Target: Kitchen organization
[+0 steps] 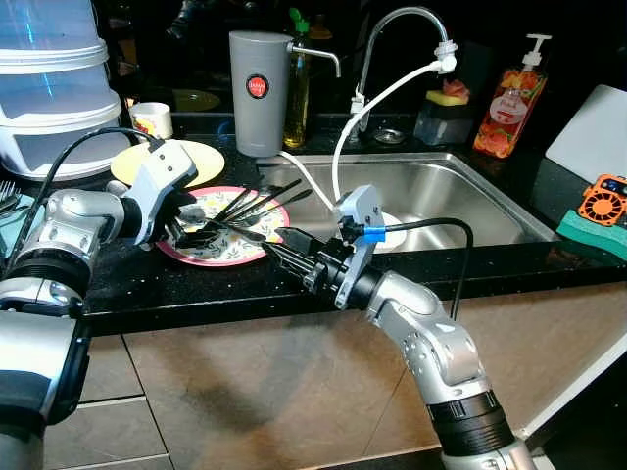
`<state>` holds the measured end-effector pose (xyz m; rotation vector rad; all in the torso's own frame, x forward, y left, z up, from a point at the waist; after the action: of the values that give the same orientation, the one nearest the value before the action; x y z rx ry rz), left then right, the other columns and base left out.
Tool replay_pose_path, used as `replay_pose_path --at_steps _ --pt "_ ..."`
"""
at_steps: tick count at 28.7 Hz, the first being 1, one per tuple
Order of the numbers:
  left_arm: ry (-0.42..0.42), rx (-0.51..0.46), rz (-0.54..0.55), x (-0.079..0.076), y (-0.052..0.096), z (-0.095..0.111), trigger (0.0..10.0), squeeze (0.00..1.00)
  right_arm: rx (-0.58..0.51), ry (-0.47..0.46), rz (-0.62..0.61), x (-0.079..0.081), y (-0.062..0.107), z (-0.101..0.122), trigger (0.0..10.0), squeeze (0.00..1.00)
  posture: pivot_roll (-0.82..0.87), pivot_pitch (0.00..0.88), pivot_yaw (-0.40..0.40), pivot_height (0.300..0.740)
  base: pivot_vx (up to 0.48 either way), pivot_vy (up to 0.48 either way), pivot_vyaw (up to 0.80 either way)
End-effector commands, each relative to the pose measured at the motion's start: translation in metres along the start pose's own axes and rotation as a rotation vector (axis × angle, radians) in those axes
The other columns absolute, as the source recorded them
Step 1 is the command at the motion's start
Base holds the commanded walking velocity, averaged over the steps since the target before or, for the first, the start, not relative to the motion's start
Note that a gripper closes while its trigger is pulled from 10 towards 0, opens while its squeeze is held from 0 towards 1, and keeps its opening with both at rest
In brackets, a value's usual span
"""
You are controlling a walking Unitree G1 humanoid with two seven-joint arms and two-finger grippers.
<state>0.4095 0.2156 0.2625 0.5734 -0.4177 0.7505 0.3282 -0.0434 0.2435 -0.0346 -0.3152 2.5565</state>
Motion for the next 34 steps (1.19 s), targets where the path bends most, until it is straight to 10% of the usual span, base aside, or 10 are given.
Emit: replay_pose_path --at_steps 1,14,15,17,18,34 --pt "-0.014 0.012 -0.024 -0.0063 -0.0069 -0.0012 10.0 0.0 0.018 -0.014 0.009 0.003 0.0022 -0.0037 10.0 0.0 0.01 0.018 -0.048 0.74 0.0 0.0 0.0" --pt "-0.057 0.045 -0.034 -0.0109 -0.0108 -0.006 10.0 0.0 0.02 -0.021 0.014 0.0039 0.0007 -0.0023 10.0 0.0 0.01 0.021 -0.048 0.74 0.0 0.0 0.0" --pt "-0.072 0.049 -0.012 -0.01 -0.0122 -0.0054 4.7 0.0 0.018 -0.024 0.015 0.0038 0.0003 -0.0019 10.0 0.0 0.01 0.024 -0.048 0.74 0.0 0.0 0.0" --pt "-0.073 0.048 -0.006 -0.0098 -0.0128 -0.005 4.7 0.0 0.018 -0.026 0.015 0.0037 0.0003 -0.0018 10.0 0.0 0.01 0.024 -0.048 0.74 0.0 0.0 0.0" --pt "-0.075 0.052 0.015 -0.0088 -0.0135 -0.0052 0.0 0.0 0.02 -0.026 0.015 0.0035 0.0006 -0.0019 10.0 0.0 0.01 0.021 -0.049 0.74 0.0 0.0 0.0" --pt "-0.086 0.046 0.069 -0.0051 -0.013 -0.0048 0.0 0.0 0.015 -0.047 -0.007 -0.0003 0.0019 -0.0011 10.0 0.0 0.0 0.028 -0.047 0.74 0.0 0.0 0.0"
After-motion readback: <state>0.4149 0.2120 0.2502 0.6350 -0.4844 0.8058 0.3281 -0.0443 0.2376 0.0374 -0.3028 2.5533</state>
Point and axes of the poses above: a point about 5 cm out from each wrist's last joint towards the gripper, its own y axis pointing back from the gripper into the wrist, its own z axis along the axis of the wrist's last joint, x = y × z, the point moved 2 cm from there along -y, pointing out of the wrist towards the gripper, and after that the axes turned 6 degrees about -y, right-handed, at the moved point
